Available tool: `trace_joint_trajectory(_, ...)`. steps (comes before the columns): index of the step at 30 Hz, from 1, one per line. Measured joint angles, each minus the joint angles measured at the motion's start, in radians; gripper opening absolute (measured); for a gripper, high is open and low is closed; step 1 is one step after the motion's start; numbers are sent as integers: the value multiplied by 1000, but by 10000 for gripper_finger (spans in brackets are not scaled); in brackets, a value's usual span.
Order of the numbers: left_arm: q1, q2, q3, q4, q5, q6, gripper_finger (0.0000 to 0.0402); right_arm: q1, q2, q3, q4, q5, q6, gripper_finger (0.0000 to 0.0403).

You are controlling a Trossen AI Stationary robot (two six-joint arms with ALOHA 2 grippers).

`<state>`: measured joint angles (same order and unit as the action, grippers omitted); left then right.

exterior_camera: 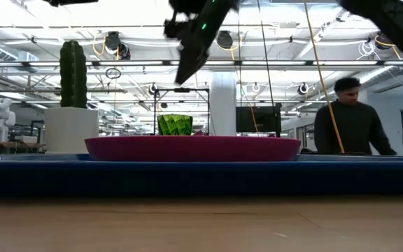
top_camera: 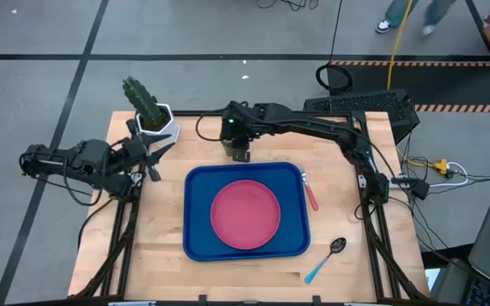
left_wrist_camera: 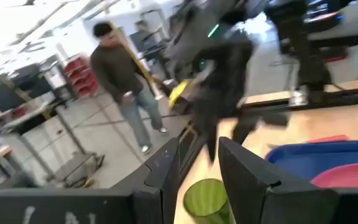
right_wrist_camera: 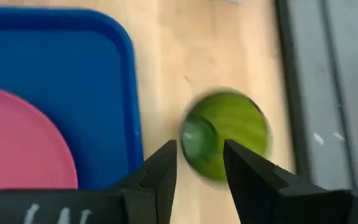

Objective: Pick and place plate/cup/fork/spoon on tray
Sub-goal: Put the green glass on the top left of the pink plate on the blue serving tray

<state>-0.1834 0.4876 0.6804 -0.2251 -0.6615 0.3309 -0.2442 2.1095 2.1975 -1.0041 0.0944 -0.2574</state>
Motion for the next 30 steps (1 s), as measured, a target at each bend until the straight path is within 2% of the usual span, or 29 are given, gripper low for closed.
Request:
trace_joint_trajectory(3,3,30,0,-14,-21,-19,115,32,-84,0,-84,118,60,125)
trace_joint_trajectory(6,26,83,0,-7,-21,-31,115,68,-177,0,-158,186,173,125)
trace_joint_trajectory(10,93,174,0,4,-14,-52,115,136,-306,-82,-101,266,260,125)
trace_joint_trajectory(14,172,271,0,12,62,-113,115,198,-443,-281,111,371,194,125)
trace_joint_trajectory(18,217,347,0,24,127,-199,115,226,-599,-541,331,385,157,125)
trace_joint_trajectory(23,224,435,4,41,160,-264,115,233,-789,-895,713,406,61,125)
trace_joint_trajectory(26,234,510,53,-33,159,-292,115,233,-888,-1076,951,402,-9,125)
trace_joint_trajectory(30,259,636,180,-224,156,-306,115,233,-995,-1265,1227,395,-92,125)
